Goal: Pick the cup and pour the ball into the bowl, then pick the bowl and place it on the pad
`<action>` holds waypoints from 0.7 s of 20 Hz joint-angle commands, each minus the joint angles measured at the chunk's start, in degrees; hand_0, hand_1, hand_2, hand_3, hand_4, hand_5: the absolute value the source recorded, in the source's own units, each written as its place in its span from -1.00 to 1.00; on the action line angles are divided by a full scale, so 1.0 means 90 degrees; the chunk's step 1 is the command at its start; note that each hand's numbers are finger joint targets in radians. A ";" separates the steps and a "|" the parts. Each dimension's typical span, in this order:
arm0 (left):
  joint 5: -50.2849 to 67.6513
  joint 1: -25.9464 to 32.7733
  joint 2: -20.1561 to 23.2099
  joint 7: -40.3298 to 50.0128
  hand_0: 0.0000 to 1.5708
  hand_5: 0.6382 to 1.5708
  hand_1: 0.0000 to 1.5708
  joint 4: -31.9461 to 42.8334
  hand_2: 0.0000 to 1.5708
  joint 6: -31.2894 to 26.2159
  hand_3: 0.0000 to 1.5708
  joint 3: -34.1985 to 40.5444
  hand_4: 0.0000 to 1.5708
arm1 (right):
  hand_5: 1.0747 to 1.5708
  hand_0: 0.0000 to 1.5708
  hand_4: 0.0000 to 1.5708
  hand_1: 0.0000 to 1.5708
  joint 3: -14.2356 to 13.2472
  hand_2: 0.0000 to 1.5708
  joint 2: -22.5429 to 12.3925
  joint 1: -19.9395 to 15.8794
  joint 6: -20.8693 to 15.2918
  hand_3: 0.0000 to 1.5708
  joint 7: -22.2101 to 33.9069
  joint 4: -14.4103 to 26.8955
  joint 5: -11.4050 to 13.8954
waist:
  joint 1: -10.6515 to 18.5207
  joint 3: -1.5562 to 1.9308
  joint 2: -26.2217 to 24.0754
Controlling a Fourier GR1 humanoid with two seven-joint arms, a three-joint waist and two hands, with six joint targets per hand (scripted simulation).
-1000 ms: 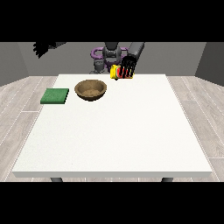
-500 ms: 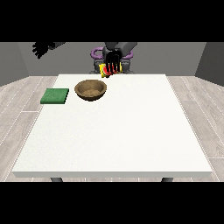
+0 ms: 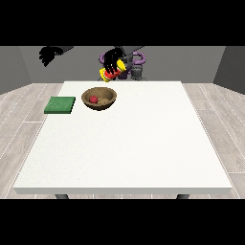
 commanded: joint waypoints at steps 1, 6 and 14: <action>0.0012 0.0378 0.0180 -0.0095 -1.00 1.00 -1.00 -0.0369 0.46 0.0508 0.84 0.0287 0.14 | 1.00 -1.00 -0.11 -1.00 0.0088 -1.00 0.0231 0.0158 -0.0336 -1.00 0.0115 -0.0035 0.0132 | 0.0372 -0.0005 -0.0011; 0.1160 0.1107 0.0552 -0.0924 -0.52 0.99 -0.52 -0.1097 1.00 0.1614 0.60 0.1240 0.54 | 1.00 -1.00 -0.09 -1.00 -0.0105 -1.00 0.0123 0.0347 -0.0294 -1.00 0.0112 -0.0052 -0.0017 | 0.0621 -0.0015 0.0059; 0.4667 0.1421 0.0000 -0.2179 -1.00 0.97 -1.00 -0.3177 -1.00 0.2872 -1.00 0.3186 -0.10 | 0.99 -1.00 -0.11 -1.00 -0.0107 -1.00 0.0394 -0.0156 -0.0572 -1.00 0.0041 -0.0052 -0.0092 | 0.1084 -0.0127 0.1263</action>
